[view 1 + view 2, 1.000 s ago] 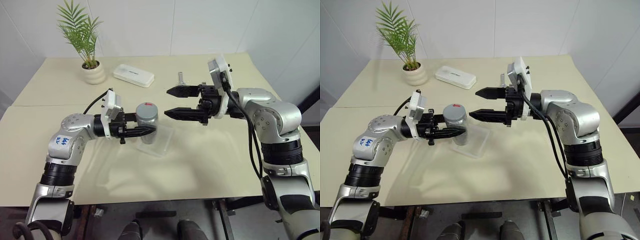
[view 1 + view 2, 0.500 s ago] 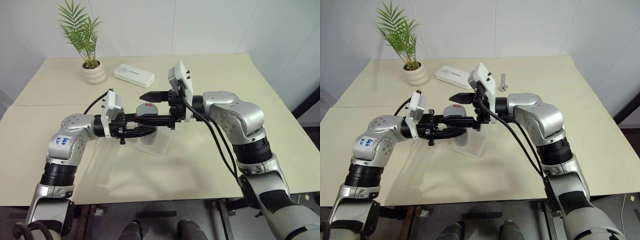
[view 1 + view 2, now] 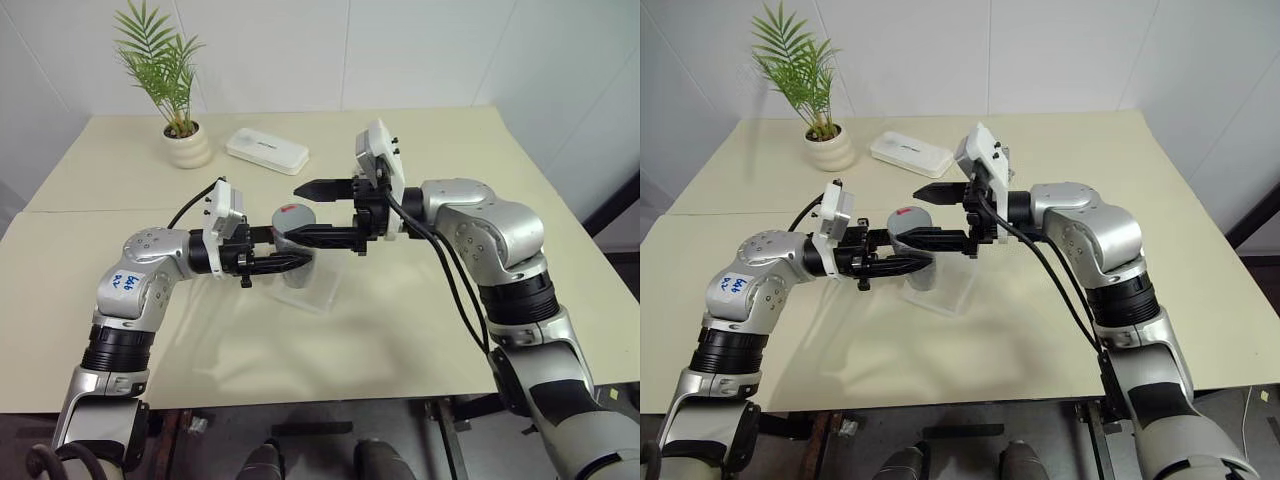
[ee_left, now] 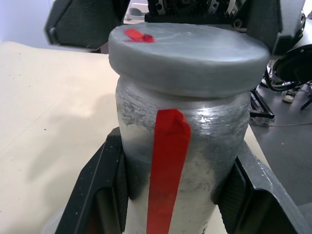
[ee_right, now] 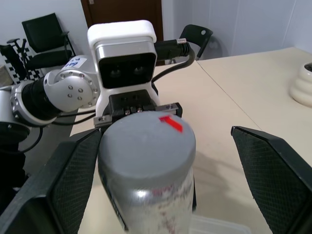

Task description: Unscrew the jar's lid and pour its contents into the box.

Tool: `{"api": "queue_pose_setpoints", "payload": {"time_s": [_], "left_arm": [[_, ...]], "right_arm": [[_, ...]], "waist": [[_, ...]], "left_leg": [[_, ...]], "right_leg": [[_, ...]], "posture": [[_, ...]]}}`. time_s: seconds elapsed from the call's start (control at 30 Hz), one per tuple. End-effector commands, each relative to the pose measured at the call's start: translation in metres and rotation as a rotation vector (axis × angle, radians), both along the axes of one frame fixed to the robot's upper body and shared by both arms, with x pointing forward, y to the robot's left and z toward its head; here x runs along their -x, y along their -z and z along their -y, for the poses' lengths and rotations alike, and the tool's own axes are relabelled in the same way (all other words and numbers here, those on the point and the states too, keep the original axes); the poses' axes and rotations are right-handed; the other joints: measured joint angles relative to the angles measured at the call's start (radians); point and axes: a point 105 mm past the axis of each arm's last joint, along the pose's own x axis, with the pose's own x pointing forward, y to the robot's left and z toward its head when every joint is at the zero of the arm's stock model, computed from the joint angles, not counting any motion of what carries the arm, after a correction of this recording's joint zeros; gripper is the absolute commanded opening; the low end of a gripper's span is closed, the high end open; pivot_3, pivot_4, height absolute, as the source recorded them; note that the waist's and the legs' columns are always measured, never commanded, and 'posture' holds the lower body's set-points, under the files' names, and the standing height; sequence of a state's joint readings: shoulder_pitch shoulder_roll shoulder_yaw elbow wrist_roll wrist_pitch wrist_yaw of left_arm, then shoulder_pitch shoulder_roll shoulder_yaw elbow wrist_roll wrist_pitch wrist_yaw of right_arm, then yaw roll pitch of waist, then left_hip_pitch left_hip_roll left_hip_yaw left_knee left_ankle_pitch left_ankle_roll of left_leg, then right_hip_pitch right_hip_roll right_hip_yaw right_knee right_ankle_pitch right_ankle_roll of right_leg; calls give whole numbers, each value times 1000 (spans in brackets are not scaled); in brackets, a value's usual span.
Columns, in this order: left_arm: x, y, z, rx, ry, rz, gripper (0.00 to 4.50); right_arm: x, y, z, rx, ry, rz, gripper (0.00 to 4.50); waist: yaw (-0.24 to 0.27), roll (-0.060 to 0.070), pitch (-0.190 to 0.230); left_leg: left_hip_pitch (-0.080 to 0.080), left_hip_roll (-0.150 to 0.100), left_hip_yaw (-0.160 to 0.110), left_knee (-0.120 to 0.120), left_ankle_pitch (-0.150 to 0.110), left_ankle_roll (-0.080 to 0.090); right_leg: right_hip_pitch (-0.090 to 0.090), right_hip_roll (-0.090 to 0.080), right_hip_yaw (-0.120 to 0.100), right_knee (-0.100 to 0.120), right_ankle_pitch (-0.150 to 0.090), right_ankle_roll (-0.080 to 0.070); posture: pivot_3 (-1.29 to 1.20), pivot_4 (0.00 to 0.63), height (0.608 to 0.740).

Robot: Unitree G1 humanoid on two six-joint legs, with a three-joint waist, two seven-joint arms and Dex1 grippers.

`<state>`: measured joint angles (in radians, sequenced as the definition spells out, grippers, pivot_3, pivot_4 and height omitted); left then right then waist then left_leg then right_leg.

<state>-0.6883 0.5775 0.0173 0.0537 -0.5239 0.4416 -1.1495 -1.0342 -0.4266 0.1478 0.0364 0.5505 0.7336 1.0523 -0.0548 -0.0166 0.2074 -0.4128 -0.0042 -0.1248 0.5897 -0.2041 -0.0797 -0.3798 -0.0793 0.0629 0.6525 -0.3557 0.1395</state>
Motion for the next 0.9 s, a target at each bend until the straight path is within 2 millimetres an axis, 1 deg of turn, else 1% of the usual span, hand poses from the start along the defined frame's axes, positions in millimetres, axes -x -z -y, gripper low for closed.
{"api": "queue_pose_setpoints", "payload": {"time_s": [0.03, 0.13, 0.27, 0.53, 0.7, 0.9], "left_arm": [[7, -8, 1, 6, 30, 42, 1905], [7, -8, 1, 7, 30, 42, 1905], [6, -8, 1, 6, 30, 43, 1905], [8, -9, -1, -1, 35, 43, 1905], [9, -9, -2, -3, 32, 41, 1905], [10, -8, -2, -1, 29, 39, 1905]], "right_arm": [[-7, -10, 18, -26, 60, 33, 4465], [-9, -10, 25, -24, 70, 27, 4465], [-7, -9, 27, -23, 63, 23, 4465], [19, -10, 25, -39, -87, -9, 4465], [18, -14, 20, -58, -81, 4, 4465], [15, -19, 6, -66, -73, 25, 4465]], "waist": [[0, 0, 0], [2, 0, 0], [2, 0, 0], [1, 0, 0], [1, 0, 0], [1, 0, 0]], "left_leg": [[0, 0, 0, 0, 0, 0], [0, 0, 0, 0, 0, 0], [0, 0, 0, 0, 0, 0], [0, 0, 0, 0, 0, 0], [0, 0, 0, 0, 0, 0], [0, 0, 0, 0, 0, 0]], "right_leg": [[0, 0, 0, 0, 0, 0], [0, 0, 0, 0, 0, 0], [0, 0, 0, 0, 0, 0], [0, 0, 0, 0, 0, 0], [0, 0, 0, 0, 0, 0], [0, 0, 0, 0, 0, 0]], "posture": [[0, 150, 740], [0, 150, 740], [0, 150, 740], [0, 150, 740], [0, 150, 740], [0, 150, 740]]}}
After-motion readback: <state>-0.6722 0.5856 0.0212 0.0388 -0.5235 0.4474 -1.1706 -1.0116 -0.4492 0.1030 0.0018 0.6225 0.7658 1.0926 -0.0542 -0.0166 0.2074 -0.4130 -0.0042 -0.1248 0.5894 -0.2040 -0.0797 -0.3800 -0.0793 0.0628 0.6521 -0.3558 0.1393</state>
